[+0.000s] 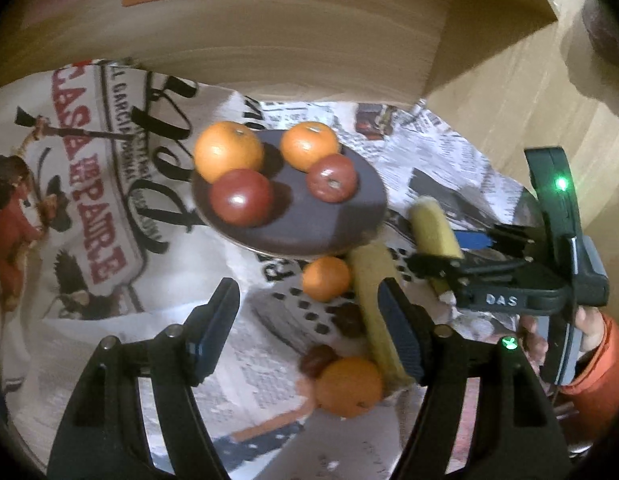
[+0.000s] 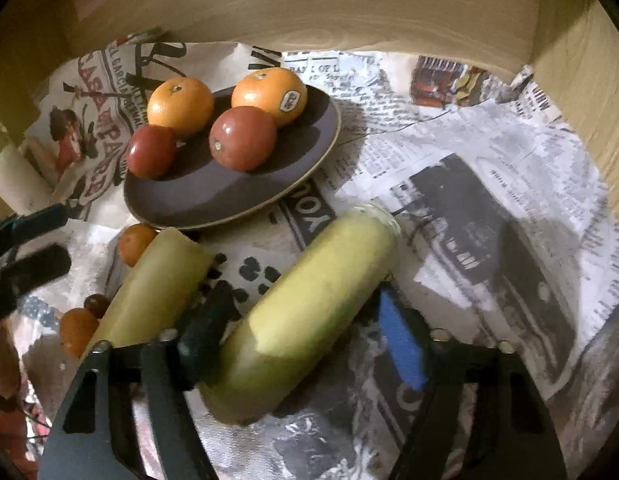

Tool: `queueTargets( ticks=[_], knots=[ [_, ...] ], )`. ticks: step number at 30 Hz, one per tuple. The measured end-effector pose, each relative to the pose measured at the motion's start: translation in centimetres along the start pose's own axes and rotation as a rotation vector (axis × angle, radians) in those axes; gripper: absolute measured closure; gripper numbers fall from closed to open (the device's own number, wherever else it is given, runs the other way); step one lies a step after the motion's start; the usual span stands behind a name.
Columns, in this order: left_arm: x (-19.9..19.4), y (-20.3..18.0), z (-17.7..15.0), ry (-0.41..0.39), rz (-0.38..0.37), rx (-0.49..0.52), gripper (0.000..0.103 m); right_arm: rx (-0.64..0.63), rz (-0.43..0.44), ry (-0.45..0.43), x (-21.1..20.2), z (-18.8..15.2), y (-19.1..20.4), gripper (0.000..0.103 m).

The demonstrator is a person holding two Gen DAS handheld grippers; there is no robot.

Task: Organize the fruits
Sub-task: 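Grasp a corn cob with the right tool while the left tool grasps the other cob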

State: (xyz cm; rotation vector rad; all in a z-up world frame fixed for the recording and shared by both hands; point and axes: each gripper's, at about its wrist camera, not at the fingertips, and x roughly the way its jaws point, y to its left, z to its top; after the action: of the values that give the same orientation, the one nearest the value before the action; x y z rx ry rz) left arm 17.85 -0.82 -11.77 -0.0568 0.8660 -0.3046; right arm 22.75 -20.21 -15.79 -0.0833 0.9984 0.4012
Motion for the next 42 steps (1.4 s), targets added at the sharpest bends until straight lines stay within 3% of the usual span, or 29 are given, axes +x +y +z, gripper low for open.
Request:
queueTargets(
  ticks=[2, 5, 10, 13, 26, 33, 42],
  knots=[
    [0.3, -0.7, -0.1, 0.01, -0.017, 0.012, 0.032, -0.003, 0.0, -0.006, -0.3, -0.3, 0.0, 0.057],
    [0.7, -1.9, -0.3, 0.029, -0.044, 0.032, 0.04, 0.006, -0.01, -0.015, -0.8, -0.9, -0.5, 0.067],
    [1.7, -3.7, -0.7, 0.076, -0.046, 0.082, 0.067, 0.034, 0.016, -0.035, -1.9, -2.0, -1.3, 0.068],
    [1.7, -4.1, -0.8, 0.083, -0.055, 0.076, 0.073, 0.014, 0.019, -0.046, -2.6, -3.0, -1.0, 0.068],
    [3.6, -5.9, -0.6, 0.131, -0.006, 0.113, 0.068, -0.007, 0.047, -0.067, -5.3, -5.9, -1.5, 0.068],
    [6.3, -6.1, 0.0, 0.224, -0.066, 0.083, 0.067, -0.021, 0.032, -0.064, -5.9, -6.7, -1.7, 0.068],
    [7.3, -8.4, 0.6, 0.199, -0.03, 0.184, 0.068, -0.015, 0.037, -0.054, -5.3, -5.6, -1.9, 0.068]
  ],
)
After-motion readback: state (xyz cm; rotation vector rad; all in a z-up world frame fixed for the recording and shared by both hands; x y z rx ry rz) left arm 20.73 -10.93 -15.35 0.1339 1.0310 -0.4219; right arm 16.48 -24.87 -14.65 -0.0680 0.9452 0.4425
